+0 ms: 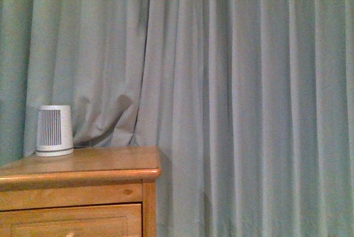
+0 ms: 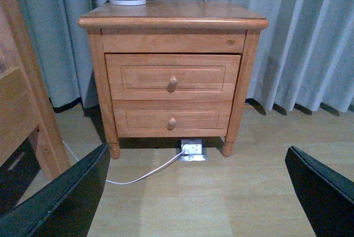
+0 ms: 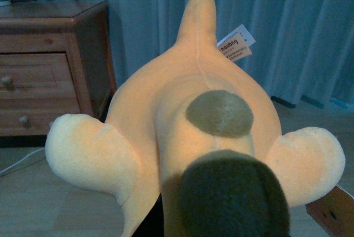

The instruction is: Put away toys

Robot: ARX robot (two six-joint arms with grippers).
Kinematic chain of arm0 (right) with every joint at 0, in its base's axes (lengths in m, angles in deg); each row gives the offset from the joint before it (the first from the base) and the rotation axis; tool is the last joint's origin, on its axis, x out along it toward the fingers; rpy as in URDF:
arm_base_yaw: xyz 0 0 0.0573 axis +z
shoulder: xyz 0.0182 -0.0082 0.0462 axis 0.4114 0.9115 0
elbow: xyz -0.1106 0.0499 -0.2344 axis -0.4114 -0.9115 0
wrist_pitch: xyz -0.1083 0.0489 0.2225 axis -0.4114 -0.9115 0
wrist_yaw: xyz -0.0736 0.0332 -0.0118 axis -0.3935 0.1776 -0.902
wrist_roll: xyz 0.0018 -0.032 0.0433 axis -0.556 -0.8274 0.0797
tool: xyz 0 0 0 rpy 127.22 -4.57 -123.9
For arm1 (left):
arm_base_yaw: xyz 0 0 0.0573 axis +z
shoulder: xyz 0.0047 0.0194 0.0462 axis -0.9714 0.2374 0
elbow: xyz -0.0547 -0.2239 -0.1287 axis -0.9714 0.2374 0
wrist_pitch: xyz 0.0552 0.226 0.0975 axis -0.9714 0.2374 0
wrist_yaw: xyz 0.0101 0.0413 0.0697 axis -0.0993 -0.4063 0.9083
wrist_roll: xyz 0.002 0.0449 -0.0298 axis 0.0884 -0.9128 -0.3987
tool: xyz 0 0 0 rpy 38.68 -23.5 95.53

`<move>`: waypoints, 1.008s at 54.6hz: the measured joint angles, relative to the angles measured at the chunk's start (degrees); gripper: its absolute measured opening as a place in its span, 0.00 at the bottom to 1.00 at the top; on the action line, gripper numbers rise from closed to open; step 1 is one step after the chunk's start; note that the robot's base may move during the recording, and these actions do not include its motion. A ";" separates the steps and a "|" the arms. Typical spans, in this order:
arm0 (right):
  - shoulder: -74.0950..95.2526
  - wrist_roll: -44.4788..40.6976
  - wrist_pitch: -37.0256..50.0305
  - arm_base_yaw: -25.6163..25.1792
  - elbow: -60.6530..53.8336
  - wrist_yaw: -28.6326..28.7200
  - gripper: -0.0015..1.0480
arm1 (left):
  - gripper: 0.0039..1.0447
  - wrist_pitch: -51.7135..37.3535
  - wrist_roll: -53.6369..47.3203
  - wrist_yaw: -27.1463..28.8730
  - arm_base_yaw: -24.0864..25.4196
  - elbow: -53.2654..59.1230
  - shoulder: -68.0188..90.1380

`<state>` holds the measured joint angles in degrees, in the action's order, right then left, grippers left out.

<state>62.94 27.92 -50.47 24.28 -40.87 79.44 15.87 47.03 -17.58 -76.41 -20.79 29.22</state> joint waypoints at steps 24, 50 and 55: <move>0.02 0.00 0.00 0.07 0.00 0.59 0.07 | 0.94 0.00 0.00 0.20 0.09 0.00 0.07; 0.02 0.00 0.00 0.04 0.00 -0.02 0.07 | 0.94 0.00 0.00 -0.04 0.07 0.00 0.11; -0.04 0.00 0.00 0.04 0.00 -0.02 0.07 | 0.94 0.00 -0.02 0.04 0.04 0.00 0.11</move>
<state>62.90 27.92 -50.47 24.32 -40.87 79.42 15.87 47.01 -17.53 -76.37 -20.79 29.33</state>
